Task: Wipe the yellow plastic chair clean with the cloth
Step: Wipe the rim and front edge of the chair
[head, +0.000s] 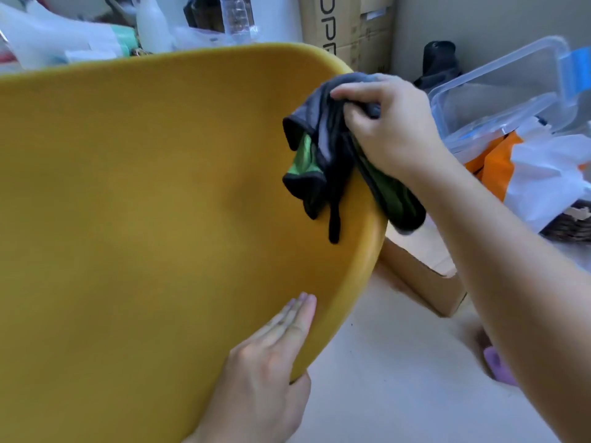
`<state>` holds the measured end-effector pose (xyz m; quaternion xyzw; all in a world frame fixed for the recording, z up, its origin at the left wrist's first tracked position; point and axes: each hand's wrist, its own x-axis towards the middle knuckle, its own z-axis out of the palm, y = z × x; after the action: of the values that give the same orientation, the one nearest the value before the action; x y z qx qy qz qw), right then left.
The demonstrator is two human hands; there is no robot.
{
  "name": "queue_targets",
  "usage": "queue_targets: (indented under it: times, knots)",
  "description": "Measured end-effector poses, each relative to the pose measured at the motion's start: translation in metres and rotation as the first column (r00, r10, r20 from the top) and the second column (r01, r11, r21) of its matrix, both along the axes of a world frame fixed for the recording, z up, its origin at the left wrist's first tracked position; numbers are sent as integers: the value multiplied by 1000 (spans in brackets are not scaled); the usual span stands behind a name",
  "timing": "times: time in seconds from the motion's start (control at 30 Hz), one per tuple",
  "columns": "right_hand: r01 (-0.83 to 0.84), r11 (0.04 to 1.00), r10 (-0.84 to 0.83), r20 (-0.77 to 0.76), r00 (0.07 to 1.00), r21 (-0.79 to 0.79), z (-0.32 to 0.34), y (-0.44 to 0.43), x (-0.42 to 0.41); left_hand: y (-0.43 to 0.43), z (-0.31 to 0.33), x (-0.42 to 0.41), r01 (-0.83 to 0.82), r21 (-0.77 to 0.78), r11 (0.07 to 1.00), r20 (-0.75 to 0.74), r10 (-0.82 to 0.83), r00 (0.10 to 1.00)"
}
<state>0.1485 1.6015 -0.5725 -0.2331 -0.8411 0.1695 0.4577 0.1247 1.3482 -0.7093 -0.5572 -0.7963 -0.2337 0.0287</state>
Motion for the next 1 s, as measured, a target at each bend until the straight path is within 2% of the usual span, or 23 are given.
queue_targets:
  times: [0.03,0.07,0.1,0.13,0.17,0.2,0.27,0.4,0.5,0.57,0.7,0.77,0.8,0.83,0.87,0.9,0.93,1.0]
  knots:
    - [-3,1000,3,5,1000,14,5,7,-7,-5,3,-3,71,31,997,76,-73,994]
    - [11,1000,-13,64,998,26,6,2,-10,-19,9,4,116,55,992,19,-117,993]
    - [27,1000,-28,55,998,16,8,4,-13,-6,7,2,103,75,992,55,-107,993]
    - [42,999,-42,68,997,11,7,1,-11,-7,8,6,30,60,998,24,-31,999]
    - [46,999,-46,69,997,-3,-1,-7,-5,2,10,3,30,6,1000,40,-30,999]
    - [49,999,-48,69,996,-13,-12,-19,5,17,15,5,14,29,999,20,-14,1000]
    - [63,998,-63,59,996,-6,-36,-41,25,41,23,12,7,46,999,18,-8,1000]
    - [118,988,-109,96,989,-101,-58,-68,41,69,34,15,28,63,998,109,-34,993]
    - [105,994,-106,90,990,12,-31,-48,25,61,31,17,45,42,998,107,-50,993]
    - [73,996,-81,178,981,52,5,-15,-2,60,30,18,33,29,999,128,-36,991]
    - [-20,1000,20,299,954,-4,43,14,-33,49,40,18,97,-49,994,176,-87,980]
    - [-87,990,108,208,972,-107,37,10,-27,44,65,6,140,-49,989,208,-127,970]
    - [-150,963,167,62,984,-224,32,6,-20,47,82,-4,141,32,990,226,-145,963]
    - [-218,913,178,-146,973,-346,28,1,-11,57,102,-14,122,184,975,226,-163,960]
    - [-261,864,114,-337,935,-431,23,-1,-5,72,123,-25,126,334,934,146,-183,972]
    - [-252,834,8,-446,895,-491,19,-3,2,93,142,-35,182,409,894,-11,-194,981]
    - [-197,824,-90,-466,880,-531,16,-3,6,117,157,-46,282,394,875,-182,-227,957]
    - [-14,847,-195,-336,921,-531,11,0,10,162,168,-65,420,130,898,-465,-319,826]
